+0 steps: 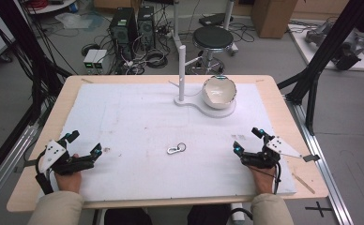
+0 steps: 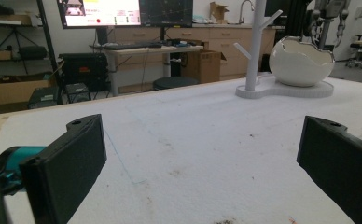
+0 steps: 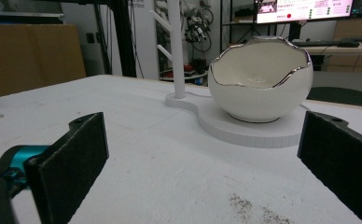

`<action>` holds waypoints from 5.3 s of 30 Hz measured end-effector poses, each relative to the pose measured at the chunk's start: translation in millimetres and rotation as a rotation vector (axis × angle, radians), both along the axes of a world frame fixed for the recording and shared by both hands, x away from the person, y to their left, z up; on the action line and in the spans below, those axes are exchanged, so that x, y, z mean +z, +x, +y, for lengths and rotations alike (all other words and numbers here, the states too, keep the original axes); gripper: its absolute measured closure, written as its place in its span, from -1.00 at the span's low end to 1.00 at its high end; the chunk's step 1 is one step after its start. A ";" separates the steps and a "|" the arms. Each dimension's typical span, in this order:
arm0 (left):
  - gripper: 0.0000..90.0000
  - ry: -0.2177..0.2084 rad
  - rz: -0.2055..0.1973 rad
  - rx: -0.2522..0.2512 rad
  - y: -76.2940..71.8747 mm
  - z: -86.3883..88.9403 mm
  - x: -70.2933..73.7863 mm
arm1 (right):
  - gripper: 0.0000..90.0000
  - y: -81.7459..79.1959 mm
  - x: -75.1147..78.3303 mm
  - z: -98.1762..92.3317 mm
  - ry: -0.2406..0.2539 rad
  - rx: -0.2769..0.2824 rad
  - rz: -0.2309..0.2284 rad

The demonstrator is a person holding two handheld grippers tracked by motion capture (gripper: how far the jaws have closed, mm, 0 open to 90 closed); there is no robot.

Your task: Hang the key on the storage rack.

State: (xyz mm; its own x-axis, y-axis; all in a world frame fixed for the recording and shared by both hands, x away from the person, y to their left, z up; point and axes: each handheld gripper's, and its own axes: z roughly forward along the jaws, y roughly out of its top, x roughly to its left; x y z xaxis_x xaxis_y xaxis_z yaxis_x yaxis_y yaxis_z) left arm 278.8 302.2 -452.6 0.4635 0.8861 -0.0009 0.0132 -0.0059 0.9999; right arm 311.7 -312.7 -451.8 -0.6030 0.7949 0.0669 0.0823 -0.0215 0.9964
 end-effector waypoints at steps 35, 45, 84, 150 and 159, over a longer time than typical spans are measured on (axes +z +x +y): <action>-0.96 0.002 -0.015 0.006 -2.2 0.0 -0.3 | -0.98 22.7 75.4 45.9 -0.132 0.258 0.073; -0.96 0.002 -0.015 0.006 -2.2 0.1 -0.3 | -0.98 46.9 113.5 93.7 -0.342 0.445 0.136; -0.96 0.002 -0.019 0.007 -2.5 -0.7 -0.4 | -0.88 103.1 56.9 199.2 -0.851 0.799 0.468; -0.96 -0.001 -0.024 0.007 -2.9 -0.4 -0.6 | 0.98 109.4 69.6 190.9 -0.750 0.711 0.519; -0.96 0.000 -0.025 0.008 -2.8 -0.3 -0.6 | 0.97 118.7 96.4 168.4 -0.522 0.578 0.462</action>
State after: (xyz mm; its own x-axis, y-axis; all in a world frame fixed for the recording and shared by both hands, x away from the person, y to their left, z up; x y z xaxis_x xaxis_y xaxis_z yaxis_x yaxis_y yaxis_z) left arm 276.1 301.9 -453.2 0.4559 0.8900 0.0101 -0.0115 -0.0055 0.9999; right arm 430.4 -144.3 -355.4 -0.9200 0.3739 0.1175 0.3345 0.5927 0.7327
